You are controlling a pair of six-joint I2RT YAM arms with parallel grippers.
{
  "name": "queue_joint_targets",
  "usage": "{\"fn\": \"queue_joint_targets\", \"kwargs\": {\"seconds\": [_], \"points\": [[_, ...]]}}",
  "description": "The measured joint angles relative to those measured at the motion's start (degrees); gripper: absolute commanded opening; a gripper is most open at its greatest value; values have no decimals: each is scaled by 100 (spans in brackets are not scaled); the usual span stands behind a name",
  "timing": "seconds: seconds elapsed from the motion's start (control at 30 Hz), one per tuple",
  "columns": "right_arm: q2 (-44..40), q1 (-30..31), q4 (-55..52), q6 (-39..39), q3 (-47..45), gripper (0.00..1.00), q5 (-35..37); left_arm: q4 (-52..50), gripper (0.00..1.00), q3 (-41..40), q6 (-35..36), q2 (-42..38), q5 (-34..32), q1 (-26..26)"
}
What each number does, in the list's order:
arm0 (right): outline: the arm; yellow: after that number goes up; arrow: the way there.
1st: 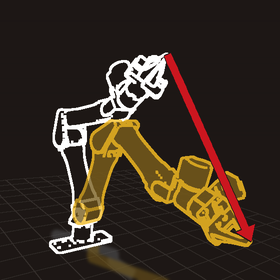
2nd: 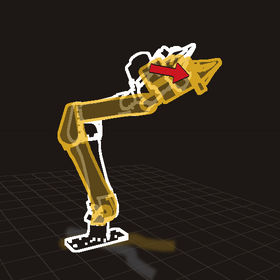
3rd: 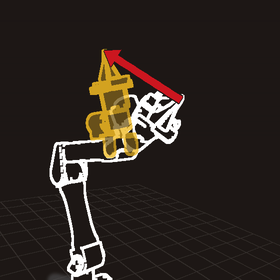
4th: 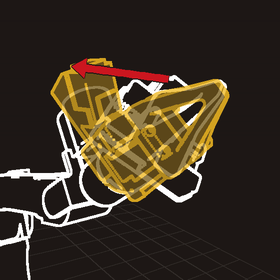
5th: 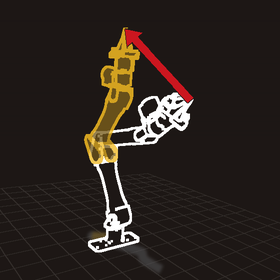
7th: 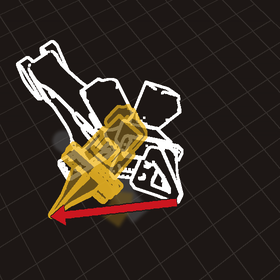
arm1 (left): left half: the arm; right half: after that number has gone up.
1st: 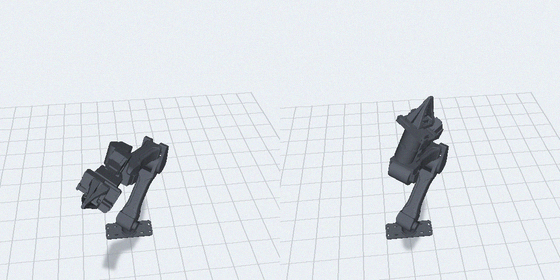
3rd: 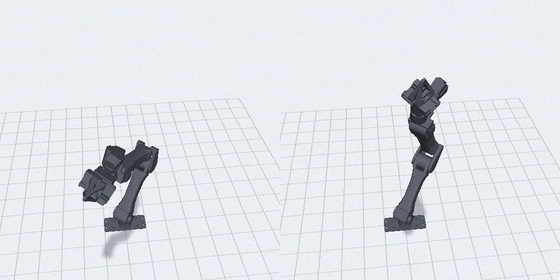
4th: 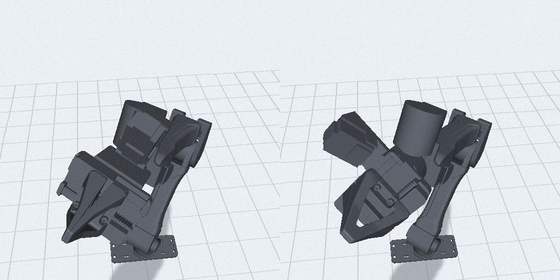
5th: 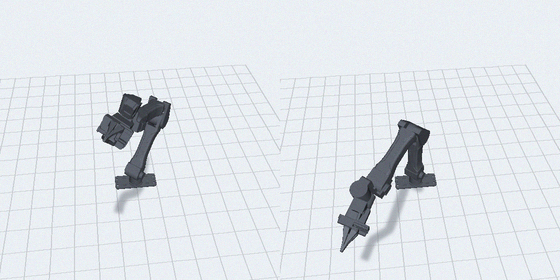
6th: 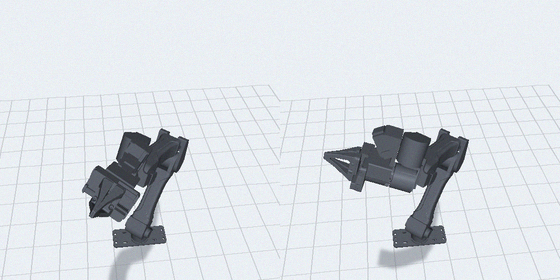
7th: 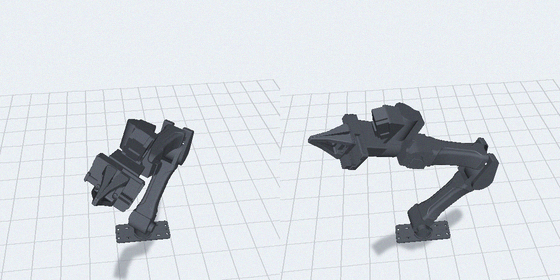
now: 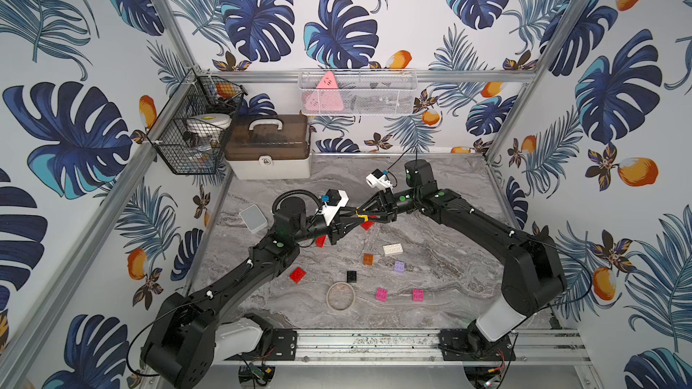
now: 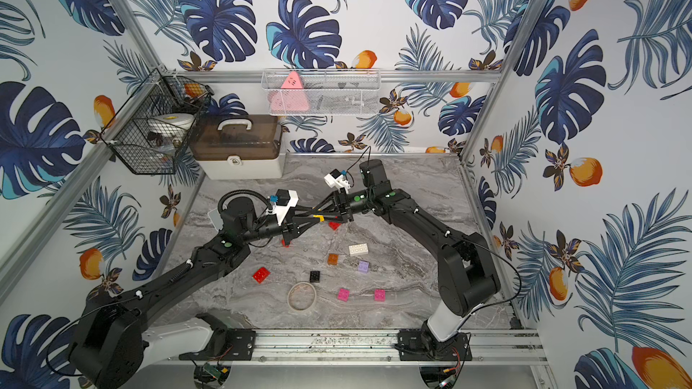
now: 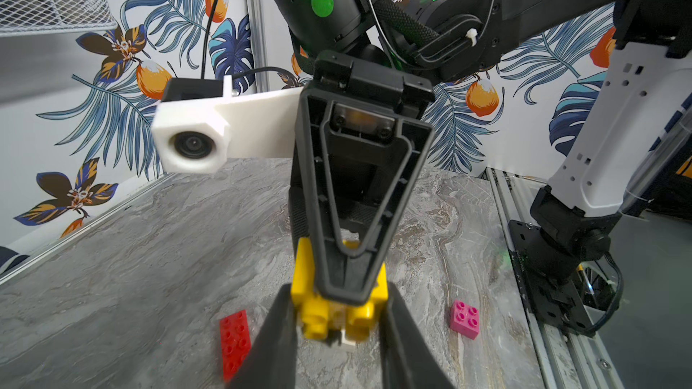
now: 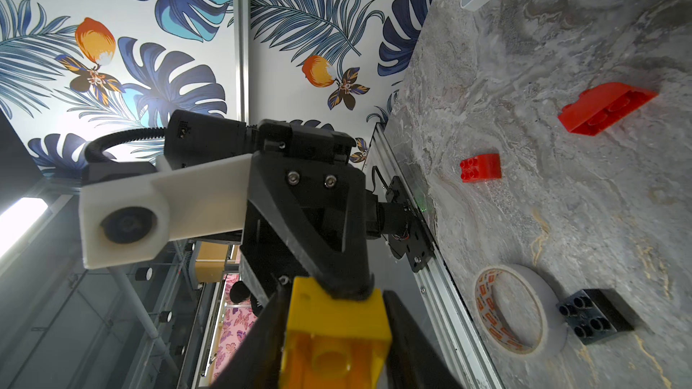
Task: Assemble the number 1 with lego
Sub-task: Pick up the lego brick from the center of the board.
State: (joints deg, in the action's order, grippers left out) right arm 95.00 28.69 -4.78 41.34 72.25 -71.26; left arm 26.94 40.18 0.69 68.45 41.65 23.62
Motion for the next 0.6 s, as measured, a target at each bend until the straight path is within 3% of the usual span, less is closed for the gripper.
{"fn": "queue_joint_targets", "kwargs": {"seconds": [0.17,0.37,0.47,0.6], "points": [[0,-173,184,17,-74,65,87,-444,21,254,-66,15,-111,-7],[-2,-765,330,291,-358,62,411,-1287,21,553,-48,37,-313,-9],[-22,-1086,31,188,-376,60,844,-1910,21,839,98,105,-577,-9],[-20,-1150,-1073,-549,20,58,1799,-3016,20,1692,245,586,-1342,122]]}}
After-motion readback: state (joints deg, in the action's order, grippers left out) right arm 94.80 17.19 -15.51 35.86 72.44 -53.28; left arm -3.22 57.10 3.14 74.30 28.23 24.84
